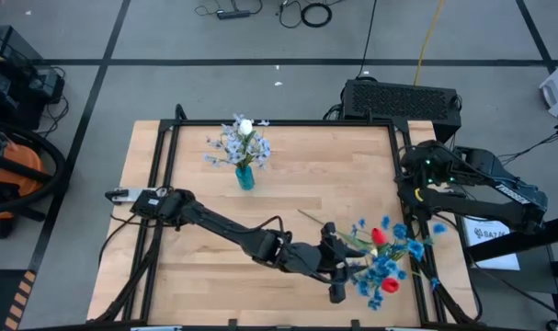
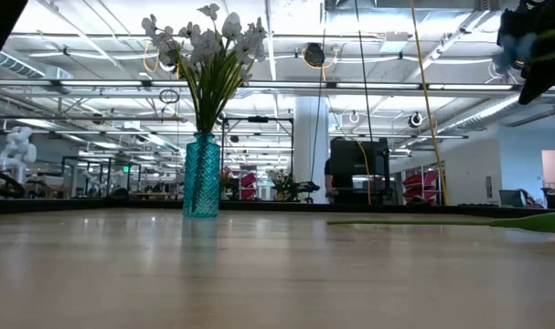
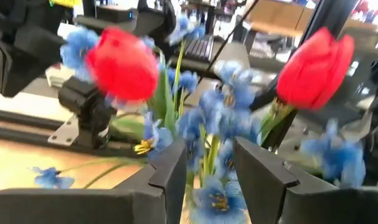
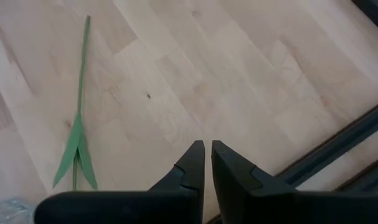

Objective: Sort flowers into vase by color
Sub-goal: Put the orange tulip into the blue transparent vase

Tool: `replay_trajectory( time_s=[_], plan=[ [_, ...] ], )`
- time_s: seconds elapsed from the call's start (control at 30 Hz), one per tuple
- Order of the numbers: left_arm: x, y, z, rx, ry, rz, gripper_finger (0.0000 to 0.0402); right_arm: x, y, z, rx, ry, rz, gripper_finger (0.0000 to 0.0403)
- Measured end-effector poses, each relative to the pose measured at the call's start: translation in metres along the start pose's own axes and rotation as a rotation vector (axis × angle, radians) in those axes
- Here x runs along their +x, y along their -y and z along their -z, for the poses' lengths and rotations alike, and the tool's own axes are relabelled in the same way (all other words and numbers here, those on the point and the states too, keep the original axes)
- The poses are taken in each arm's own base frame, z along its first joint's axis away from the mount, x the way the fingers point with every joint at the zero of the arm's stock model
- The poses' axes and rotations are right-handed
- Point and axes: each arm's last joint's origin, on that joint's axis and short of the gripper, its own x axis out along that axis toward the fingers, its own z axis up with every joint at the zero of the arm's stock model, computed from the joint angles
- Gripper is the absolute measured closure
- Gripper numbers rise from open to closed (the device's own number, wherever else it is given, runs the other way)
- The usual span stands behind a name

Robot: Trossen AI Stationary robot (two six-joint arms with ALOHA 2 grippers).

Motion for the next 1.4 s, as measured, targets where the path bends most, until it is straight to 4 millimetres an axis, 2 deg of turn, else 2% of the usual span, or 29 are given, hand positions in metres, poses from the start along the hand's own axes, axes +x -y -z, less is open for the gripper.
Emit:
replay_trajectory(
  time_s=[0.23,0.47,0.57,0.73,0.83,1.1,1.27,1.4],
  plan=[
    [-0.021,-0.005,-0.009,0.071,-0.187,-0.016,0.0265,0.000,0.001,-0.003,0.022,0.039,0.049,0.0381],
    [-0.061,-0.012,-0.043,0.118,-0.302,-0.047,0.0265,0.000,0.000,-0.008,0.155,0.090,0.029,0.0381],
    [-0.078,-0.017,-0.051,0.173,-0.381,-0.065,0.0265,0.000,0.000,-0.010,0.221,0.112,0.019,0.0381],
    [-0.093,-0.024,-0.054,0.277,-0.473,-0.071,0.0265,-0.001,-0.001,-0.010,0.308,0.117,0.012,0.0381],
    [-0.095,-0.029,-0.044,0.327,-0.564,-0.086,0.0265,0.000,0.000,-0.010,0.352,0.114,0.012,0.0381],
    [-0.091,-0.055,0.012,0.311,-0.717,-0.058,0.0265,0.000,0.000,-0.010,0.417,0.115,0.010,0.0381],
    [-0.100,-0.087,0.046,0.204,-0.655,-0.068,0.0265,0.000,0.000,-0.010,0.413,0.114,0.011,0.0381],
    [-0.100,-0.114,0.068,0.070,-0.553,-0.109,0.0265,0.000,0.000,-0.010,0.374,0.113,0.015,0.0381]
  ],
)
